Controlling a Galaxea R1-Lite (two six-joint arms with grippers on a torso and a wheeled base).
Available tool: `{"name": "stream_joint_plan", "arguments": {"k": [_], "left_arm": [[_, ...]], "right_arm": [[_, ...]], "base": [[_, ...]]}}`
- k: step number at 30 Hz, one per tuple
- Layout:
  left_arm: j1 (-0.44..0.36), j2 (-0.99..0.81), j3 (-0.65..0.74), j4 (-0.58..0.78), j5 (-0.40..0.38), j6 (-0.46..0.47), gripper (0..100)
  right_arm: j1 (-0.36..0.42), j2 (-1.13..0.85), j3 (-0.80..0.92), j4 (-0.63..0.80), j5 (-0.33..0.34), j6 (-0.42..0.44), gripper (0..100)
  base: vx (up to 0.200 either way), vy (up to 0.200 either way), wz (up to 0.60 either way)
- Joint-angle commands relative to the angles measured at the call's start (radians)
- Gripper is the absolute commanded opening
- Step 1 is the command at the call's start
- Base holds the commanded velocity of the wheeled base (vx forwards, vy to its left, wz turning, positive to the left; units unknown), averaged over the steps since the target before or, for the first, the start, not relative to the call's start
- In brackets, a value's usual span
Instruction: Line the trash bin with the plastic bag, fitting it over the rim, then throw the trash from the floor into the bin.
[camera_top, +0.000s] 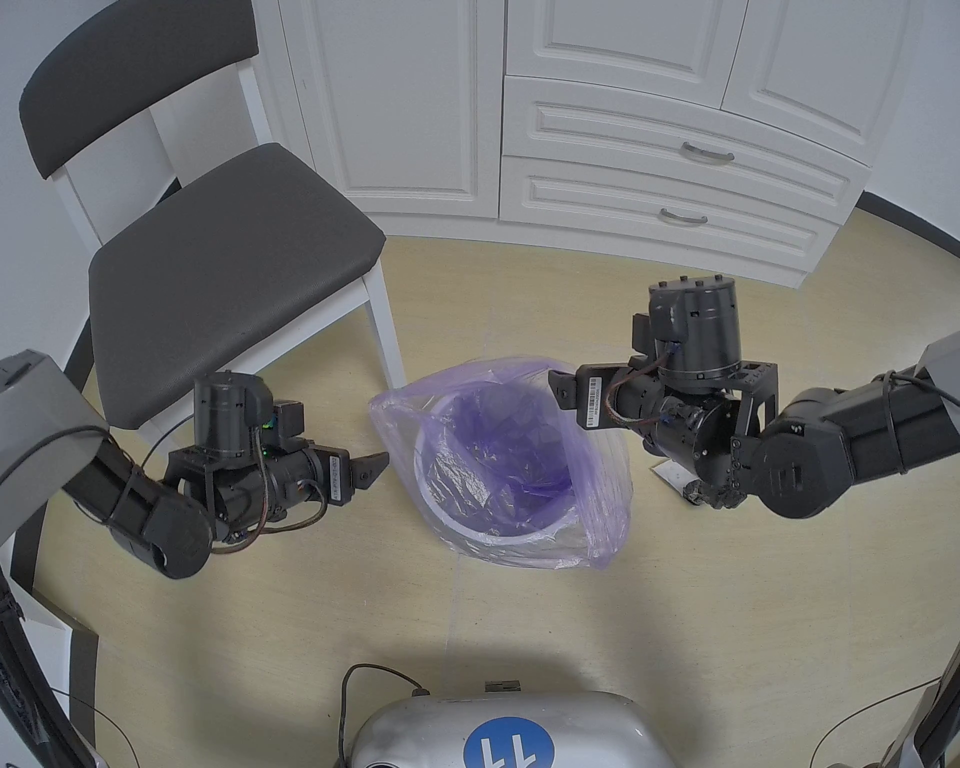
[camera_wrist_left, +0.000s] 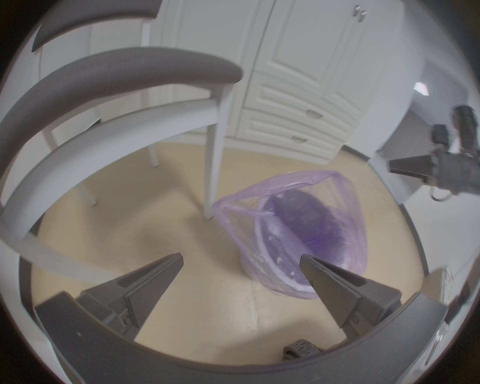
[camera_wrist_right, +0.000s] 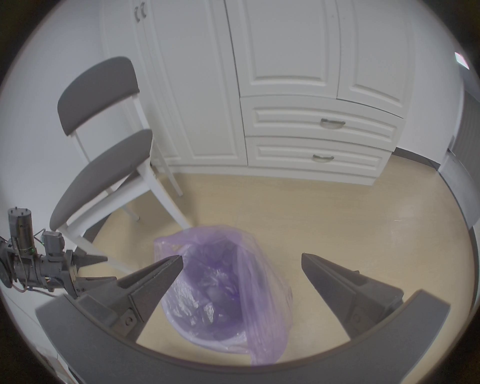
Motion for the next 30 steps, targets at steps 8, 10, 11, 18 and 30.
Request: {"name": "stream_joint_plan", "arguments": {"k": [8,10,11,18,30], "left_arm": [[-0.083,0.072,-0.284,0.215,0.246,-0.256,100],[-0.085,0.089,-0.275,0.203,0.257,-0.251,100],[-0.085,0.107,-0.266,0.192,0.284,-0.241,100],[-0.068,0.196,-0.26,0.146,0.283,-0.181,100],[-0.04,0.259,-0.264,-0.006,0.229,-0.155,100]], "right_arm": [[-0.099,0.025,0.213,-0.255,-0.051,-0.063,100],[-0.111,0.043,0.213,-0.29,-0.047,-0.066,100],[-0.116,0.059,0.219,-0.332,-0.044,-0.068,100],[-0.108,0.135,0.22,-0.347,0.035,-0.048,100],[-0.139,0.212,0.167,-0.266,0.042,-0.045,100]], "base": [[0.0,0.0,0.0],[0.0,0.0,0.0],[0.0,0.0,0.0],[0.0,0.0,0.0],[0.0,0.0,0.0]]}}
